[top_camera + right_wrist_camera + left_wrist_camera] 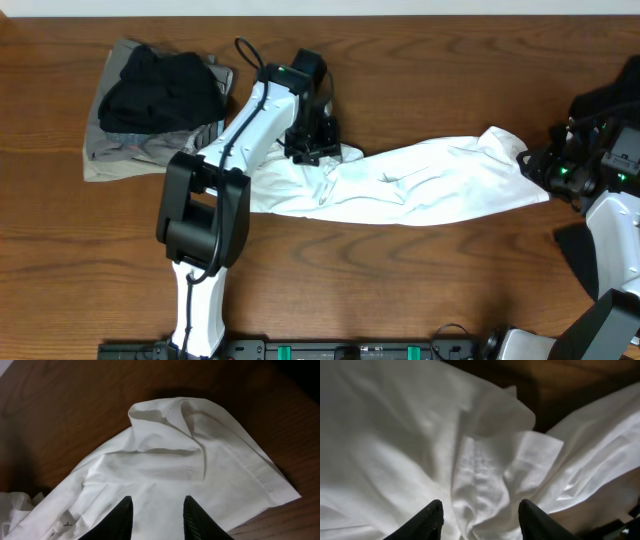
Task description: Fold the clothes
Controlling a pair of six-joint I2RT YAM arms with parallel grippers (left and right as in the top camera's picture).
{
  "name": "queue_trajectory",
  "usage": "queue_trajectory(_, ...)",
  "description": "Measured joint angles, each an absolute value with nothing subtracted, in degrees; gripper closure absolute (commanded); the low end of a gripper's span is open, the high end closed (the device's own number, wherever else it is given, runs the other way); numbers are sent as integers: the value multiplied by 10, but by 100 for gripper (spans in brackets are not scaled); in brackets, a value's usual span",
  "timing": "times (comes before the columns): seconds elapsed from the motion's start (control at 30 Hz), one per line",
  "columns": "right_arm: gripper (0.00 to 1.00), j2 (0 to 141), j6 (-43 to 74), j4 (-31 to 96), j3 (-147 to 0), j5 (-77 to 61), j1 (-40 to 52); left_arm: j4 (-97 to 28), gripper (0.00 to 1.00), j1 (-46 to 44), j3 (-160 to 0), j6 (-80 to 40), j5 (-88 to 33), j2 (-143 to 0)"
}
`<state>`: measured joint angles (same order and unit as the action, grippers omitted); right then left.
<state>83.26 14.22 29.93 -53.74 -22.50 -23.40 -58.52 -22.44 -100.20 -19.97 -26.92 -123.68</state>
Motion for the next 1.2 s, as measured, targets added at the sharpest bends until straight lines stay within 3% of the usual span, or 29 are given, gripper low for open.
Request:
queue_trajectory(0.33,68,833,142,300,-537,-225,-234,-576,49,-226,-980,-229,-266,-1237)
queue_trajectory(0.4,69,833,142,300,-537,-225,-234,-563,59,-231,-958,-234,-266,-1237)
queue_trajectory(0.53,68,833,142,300,-537,-225,-234,-536,93,-240,-922,-238,-266,-1237)
queue_trajectory(0.93,69,833,143,300,-537,-225,-234,-519,94,-241,-967,-180,-208,-1235)
queue_trajectory(1.2,68,833,143,300,-537,-225,-234,-433,94,-241,-992,-142,-126,-1211)
